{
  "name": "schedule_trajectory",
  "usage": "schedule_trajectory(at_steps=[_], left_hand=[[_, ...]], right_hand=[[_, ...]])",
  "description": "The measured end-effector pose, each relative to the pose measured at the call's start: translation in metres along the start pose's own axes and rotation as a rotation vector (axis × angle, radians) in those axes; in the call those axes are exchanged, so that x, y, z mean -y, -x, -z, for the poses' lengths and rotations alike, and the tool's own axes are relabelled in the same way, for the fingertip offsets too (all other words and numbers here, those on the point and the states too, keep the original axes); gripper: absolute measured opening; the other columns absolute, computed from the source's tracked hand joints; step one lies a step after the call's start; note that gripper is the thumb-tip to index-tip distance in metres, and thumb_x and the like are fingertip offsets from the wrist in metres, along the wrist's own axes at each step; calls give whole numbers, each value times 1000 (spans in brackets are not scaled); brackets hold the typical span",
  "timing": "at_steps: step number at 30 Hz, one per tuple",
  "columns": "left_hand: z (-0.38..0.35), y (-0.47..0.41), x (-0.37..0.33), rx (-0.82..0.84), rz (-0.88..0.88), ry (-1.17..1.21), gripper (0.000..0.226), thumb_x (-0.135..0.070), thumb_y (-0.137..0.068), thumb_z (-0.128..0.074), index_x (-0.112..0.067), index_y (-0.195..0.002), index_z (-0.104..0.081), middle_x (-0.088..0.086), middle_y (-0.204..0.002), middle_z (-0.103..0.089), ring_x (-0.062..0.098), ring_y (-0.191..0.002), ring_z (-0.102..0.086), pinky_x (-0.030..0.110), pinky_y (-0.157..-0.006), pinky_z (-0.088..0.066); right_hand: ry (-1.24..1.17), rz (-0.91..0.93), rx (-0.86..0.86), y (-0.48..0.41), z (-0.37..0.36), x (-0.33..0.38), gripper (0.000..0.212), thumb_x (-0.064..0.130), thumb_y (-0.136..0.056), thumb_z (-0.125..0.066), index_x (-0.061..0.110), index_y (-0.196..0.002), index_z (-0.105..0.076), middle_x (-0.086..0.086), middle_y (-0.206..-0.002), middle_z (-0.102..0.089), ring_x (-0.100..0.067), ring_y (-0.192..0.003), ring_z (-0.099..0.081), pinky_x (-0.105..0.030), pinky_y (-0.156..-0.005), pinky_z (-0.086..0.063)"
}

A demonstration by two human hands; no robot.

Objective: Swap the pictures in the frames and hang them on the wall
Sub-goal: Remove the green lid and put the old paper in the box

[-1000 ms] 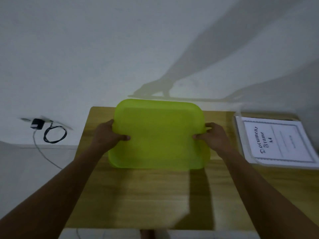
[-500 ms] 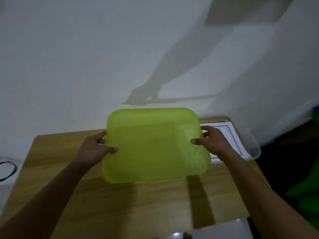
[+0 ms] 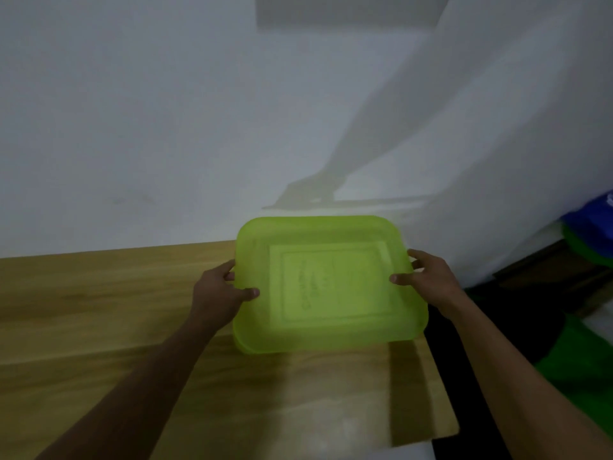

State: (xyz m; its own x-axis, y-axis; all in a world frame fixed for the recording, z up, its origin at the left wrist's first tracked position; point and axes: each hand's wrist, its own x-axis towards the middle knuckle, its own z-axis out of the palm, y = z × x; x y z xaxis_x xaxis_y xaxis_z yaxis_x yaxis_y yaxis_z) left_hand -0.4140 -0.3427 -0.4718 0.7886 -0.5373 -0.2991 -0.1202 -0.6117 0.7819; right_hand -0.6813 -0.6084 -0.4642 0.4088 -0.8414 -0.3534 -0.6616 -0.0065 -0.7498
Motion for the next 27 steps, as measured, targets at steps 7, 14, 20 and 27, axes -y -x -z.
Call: schedule_trajectory(at_steps=[7, 14, 20, 27], left_hand=[[-42, -8, -19, -41, -19, -102, 74, -18, -64, -88, -11, -131, -58, 14, -119, -65, 27, -108, -61, 27, -85, -41], [-53, -12, -16, -74, -27, -179, 65, -20, -67, -85, -13, -127, -61, 10, -112, -68, 29, -98, -64, 36, -89, -49], [-58, -11, -14, -79, -36, -210, 67, -26, -66, -85, -16, -127, -61, 7, -109, -68, 22, -88, -63, 29, -79, -45], [-64, -8, -14, -52, 1, -181, 76, -27, -75, -79, -17, -142, -46, 3, -133, -60, 21, -111, -63, 33, -97, -45]], right_hand=[[-1, -5, 10, -28, 12, -20, 80, 10, -72, -85, 9, -143, -48, -18, -120, -62, -29, -101, -62, -35, -81, -50], [21, 28, -4, -39, 6, -33, 77, 10, -76, -83, 7, -144, -47, -17, -123, -60, -30, -107, -60, -42, -92, -51], [30, 62, -32, -50, 8, -39, 61, 9, -81, -76, 10, -138, -56, -15, -121, -65, -23, -99, -59, -30, -84, -47], [70, 46, 10, -52, 3, -42, 66, 18, -93, -64, 10, -152, -35, -11, -150, -45, -28, -133, -48, -39, -110, -40]])
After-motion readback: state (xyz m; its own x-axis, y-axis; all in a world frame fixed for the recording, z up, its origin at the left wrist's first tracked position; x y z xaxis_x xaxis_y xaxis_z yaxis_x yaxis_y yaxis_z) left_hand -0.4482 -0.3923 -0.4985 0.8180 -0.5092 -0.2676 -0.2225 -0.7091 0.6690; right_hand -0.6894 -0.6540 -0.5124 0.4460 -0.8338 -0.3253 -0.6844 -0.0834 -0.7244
